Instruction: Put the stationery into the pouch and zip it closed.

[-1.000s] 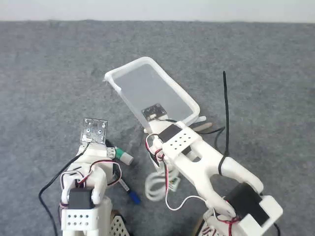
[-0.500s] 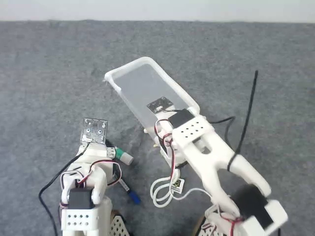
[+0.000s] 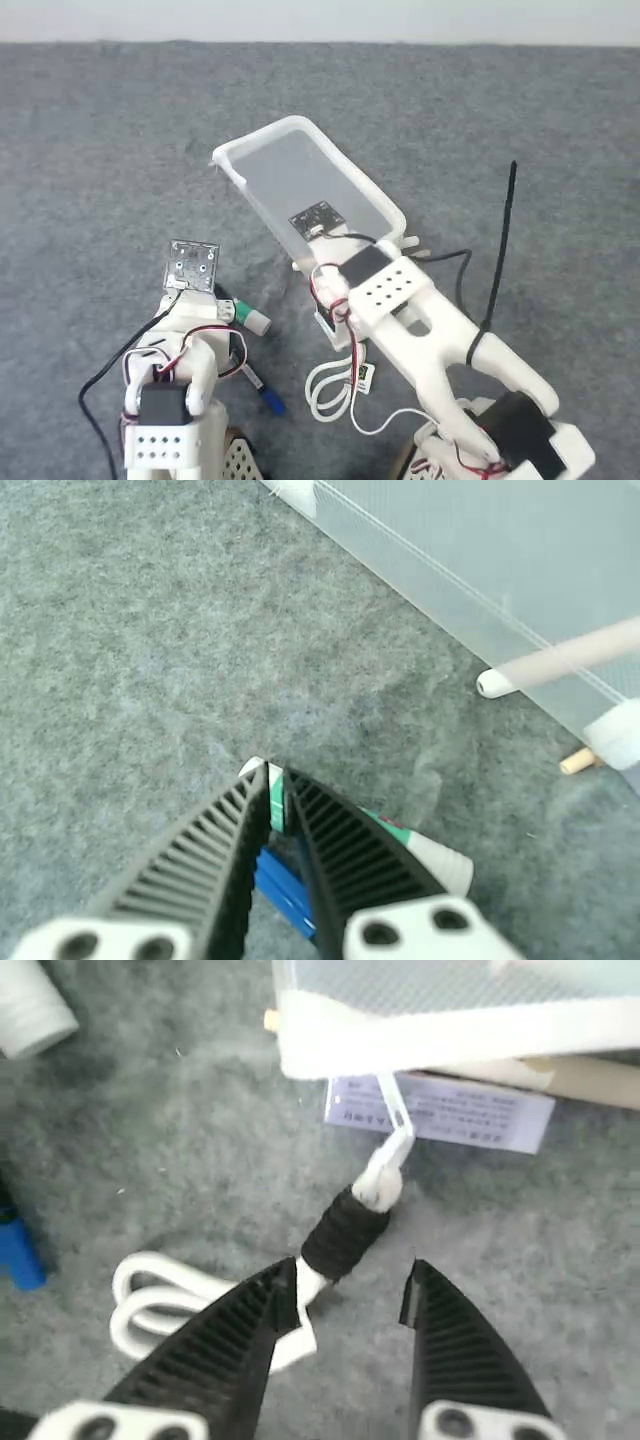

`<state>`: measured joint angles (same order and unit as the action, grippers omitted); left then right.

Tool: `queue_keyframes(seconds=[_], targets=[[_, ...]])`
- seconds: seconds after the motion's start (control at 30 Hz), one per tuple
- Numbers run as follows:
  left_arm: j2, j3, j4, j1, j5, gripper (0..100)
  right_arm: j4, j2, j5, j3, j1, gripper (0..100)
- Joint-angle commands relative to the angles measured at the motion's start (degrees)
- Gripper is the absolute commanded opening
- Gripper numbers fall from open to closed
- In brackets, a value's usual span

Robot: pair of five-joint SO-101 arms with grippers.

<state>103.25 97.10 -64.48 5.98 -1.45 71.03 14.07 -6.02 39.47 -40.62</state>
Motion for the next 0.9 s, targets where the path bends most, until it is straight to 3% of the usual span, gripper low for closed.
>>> queue_keyframes(seconds=[0.0, 0.4, 0.63, 0.87], targets=[[1.1, -0.6, 1.6, 0.4, 0.1, 2, -5.1, 2.9, -0.6, 1.7, -0.2, 18.0], [1.1, -0.6, 1.6, 0.4, 0.1, 2, -11.6, -4.4, -0.5, 3.8, 0.6, 17.4], [1.1, -0.6, 1.6, 0.4, 0.1, 2, -11.0, -6.8, -0.2, 0.9, 2.6, 1.8], [1.1, -0.6, 1.6, 0.4, 0.1, 2, -6.5, -0.1, -0.2, 0.9, 2.5, 0.6]])
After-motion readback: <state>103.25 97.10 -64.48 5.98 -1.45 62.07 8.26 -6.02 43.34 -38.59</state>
